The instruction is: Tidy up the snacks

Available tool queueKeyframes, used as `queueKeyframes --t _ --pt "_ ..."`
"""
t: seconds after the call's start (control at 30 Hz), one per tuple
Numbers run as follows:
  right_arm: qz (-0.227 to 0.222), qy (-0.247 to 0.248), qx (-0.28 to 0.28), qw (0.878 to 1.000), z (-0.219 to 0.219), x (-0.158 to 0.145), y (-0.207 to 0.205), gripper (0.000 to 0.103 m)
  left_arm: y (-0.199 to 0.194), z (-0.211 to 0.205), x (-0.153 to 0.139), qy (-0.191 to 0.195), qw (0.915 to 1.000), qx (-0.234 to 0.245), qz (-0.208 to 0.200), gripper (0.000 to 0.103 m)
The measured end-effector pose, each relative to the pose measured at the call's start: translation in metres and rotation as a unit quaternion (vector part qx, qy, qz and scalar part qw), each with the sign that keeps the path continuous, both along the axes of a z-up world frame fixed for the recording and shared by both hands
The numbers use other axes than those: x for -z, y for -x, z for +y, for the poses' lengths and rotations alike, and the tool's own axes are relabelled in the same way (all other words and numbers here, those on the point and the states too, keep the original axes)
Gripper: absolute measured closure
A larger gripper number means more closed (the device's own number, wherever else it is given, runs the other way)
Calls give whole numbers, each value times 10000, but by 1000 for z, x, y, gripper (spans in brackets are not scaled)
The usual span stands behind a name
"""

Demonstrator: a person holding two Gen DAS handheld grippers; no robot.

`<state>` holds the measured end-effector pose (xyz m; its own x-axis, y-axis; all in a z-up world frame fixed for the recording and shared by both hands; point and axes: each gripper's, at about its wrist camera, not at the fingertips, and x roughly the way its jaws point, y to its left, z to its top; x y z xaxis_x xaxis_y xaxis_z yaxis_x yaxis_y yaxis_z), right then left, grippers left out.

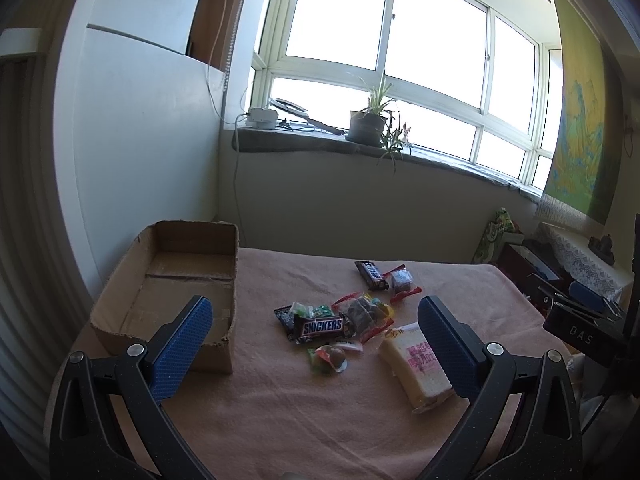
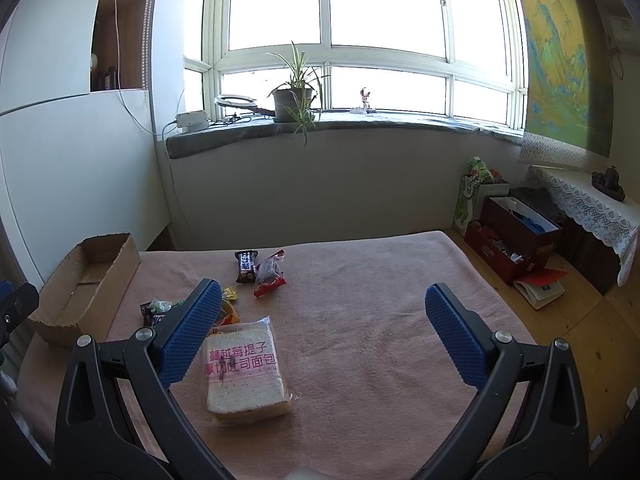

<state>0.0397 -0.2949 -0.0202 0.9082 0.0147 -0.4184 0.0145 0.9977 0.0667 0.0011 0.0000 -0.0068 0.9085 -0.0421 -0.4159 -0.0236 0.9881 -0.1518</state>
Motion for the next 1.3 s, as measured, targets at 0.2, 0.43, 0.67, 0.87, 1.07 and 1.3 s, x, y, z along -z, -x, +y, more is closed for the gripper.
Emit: queueKeyframes --t 0.2,0.43,0.67,0.87,1.07,1.3 --pt "2 -2 0 10000 0 0 0 0 -1 -1 0 6 10000 18 16 1" --pt "52 8 -17 10000 3 3 -4 0 -6 -2 5 70 9998 94 130 1" --pt "207 -11 -34 9998 1 13 -12 0 -12 -5 13 102 9994 164 286 1" --pt "500 -90 -160 9986 -6 30 -24 0 -22 -8 26 236 9977 337 547 1" --pt "1072 -529 -656 9907 -17 56 -41 0 -38 -13 51 742 9896 705 1007 1" --pt "1715 -1325 -1216 9686 -23 87 -61 0 -55 -27 80 1351 9722 1181 1506 3"
